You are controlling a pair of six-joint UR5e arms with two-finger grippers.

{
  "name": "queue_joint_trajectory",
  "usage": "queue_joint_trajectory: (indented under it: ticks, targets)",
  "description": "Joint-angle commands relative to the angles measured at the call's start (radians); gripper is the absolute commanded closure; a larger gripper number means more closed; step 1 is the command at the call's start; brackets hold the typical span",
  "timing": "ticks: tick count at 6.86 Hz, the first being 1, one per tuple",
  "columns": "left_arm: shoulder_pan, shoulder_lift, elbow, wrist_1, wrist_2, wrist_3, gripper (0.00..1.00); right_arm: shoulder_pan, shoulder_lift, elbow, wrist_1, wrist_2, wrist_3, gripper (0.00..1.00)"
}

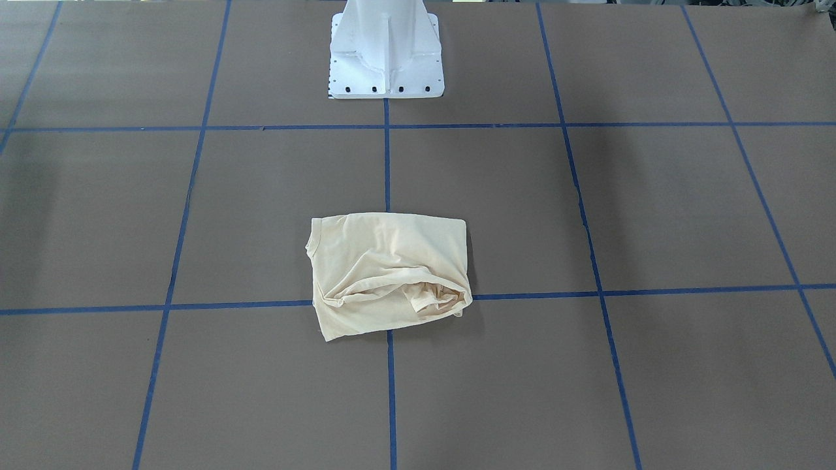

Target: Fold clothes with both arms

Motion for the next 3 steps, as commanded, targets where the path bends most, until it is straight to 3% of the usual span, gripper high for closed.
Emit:
queue_joint_trajectory:
  ticks: [1, 3]
  targets:
    - [0.0, 0.007, 0.001, -0.002, 0.009, 0.007, 0.0, -0.006, -0.027, 0.032, 0.003, 0.005, 0.001, 0.0]
    - [0.003, -0.007, 0.001, 0.001, 0.007, -0.001, 0.0, -0.041, -0.025, 0.04, 0.003, -0.006, 0.001, 0.0]
